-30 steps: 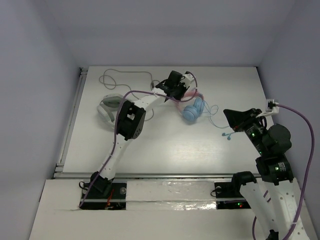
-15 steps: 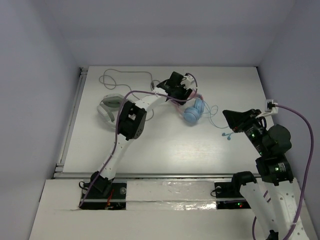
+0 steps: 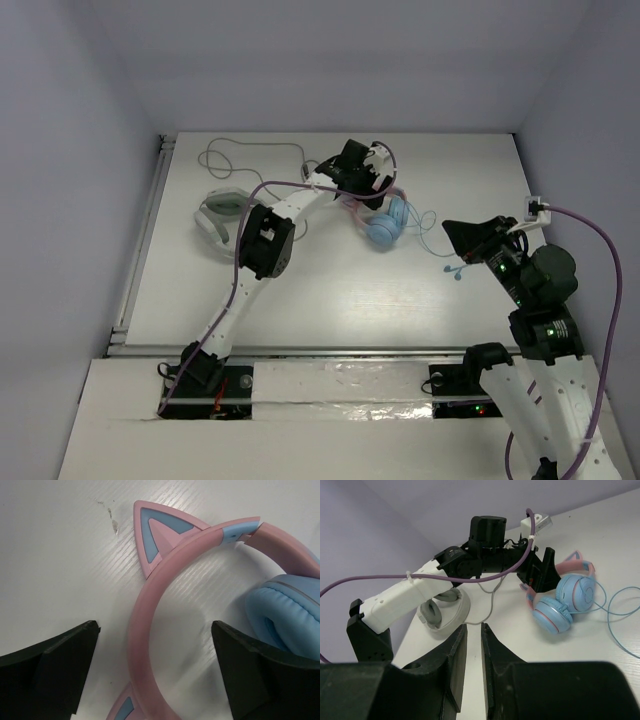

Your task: Wrap the headphones

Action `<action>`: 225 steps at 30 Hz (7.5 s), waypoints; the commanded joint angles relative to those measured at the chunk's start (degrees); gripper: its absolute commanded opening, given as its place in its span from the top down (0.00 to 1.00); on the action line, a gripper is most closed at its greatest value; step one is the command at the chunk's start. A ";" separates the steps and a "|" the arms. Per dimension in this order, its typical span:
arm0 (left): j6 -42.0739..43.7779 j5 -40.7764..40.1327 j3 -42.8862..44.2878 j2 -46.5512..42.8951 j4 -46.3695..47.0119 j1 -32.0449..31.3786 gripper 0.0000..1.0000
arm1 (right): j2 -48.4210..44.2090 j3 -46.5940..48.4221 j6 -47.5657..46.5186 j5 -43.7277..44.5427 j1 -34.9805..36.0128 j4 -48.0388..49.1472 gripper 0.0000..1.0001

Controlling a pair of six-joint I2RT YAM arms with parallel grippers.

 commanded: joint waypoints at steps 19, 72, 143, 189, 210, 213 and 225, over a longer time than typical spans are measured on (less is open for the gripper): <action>1.35 -14.45 -5.12 0.24 -3.51 -5.80 1.00 | -2.90 2.50 0.52 0.65 -0.16 -0.15 0.77; -27.22 20.87 -12.68 -55.22 -2.97 14.06 1.00 | 31.81 -8.92 -0.44 -30.29 1.50 45.71 0.25; -31.00 -5.58 -44.94 -69.20 10.57 15.04 1.00 | 21.44 6.01 -16.25 22.98 34.47 15.22 0.31; -36.19 11.83 -36.24 -80.89 5.03 10.46 1.00 | 38.68 -5.05 -15.39 -6.55 25.85 49.94 0.71; -38.21 -7.67 -27.18 -61.73 9.95 15.37 1.00 | 25.32 -6.73 -5.19 11.54 28.49 16.39 1.00; -33.39 -17.50 -29.20 -60.50 8.63 15.90 1.00 | 20.49 -5.15 -3.79 13.92 29.63 7.86 1.00; -18.27 -24.21 -46.78 -62.69 -0.85 8.62 1.00 | 29.51 27.97 -20.99 37.38 30.16 -10.26 1.00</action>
